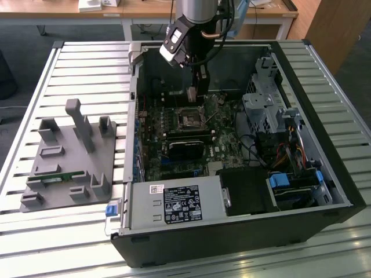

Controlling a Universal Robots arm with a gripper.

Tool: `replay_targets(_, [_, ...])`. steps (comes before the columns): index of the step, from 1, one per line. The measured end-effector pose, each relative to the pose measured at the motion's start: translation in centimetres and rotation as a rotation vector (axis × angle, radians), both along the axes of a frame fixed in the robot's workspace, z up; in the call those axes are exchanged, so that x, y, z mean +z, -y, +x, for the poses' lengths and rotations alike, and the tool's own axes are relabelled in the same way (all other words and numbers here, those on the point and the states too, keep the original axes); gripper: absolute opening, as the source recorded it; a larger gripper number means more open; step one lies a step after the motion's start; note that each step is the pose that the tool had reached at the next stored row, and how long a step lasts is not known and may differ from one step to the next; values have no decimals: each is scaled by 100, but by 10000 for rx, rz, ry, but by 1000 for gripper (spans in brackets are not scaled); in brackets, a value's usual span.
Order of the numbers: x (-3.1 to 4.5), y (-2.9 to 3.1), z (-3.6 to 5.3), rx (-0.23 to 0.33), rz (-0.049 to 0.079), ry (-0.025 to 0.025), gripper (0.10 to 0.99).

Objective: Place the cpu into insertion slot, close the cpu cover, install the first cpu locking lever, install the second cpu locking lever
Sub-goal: 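Place the cpu into insertion slot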

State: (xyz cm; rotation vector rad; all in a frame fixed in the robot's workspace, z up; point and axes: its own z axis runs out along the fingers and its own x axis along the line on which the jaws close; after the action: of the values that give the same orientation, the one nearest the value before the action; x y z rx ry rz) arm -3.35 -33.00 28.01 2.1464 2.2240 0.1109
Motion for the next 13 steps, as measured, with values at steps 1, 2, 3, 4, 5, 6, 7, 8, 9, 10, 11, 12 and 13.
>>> replay_targets(1, [-11, 0, 0, 0, -1, 0, 529])
replay_targets(2, [-23, 0, 0, 0, 0, 0, 529])
replay_targets(3, [-34, 0, 0, 0, -1, 0, 529])
replay_targets(4, [-44, 0, 0, 0, 0, -1, 529])
replay_targets(5, [-53, 0, 0, 0, -1, -1, 529])
replay_targets(6, [-62, 0, 0, 0, 0, 0, 529])
replay_targets(7, [-71, 0, 0, 0, 0, 1, 529])
replay_targets(8, [-80, 0, 0, 0, -1, 0, 529])
replay_targets(9, [-90, 0, 0, 0, -1, 0, 529])
replay_targets(10, [-101, 0, 0, 0, -1, 0, 529])
replay_targets(11, [-111, -1, 0, -1, -1, 0, 529])
replay_targets(12, [-123, -2, 0, -1, -1, 0, 529])
replay_targets(13, [-136, -3, 0, -1, -1, 1, 529])
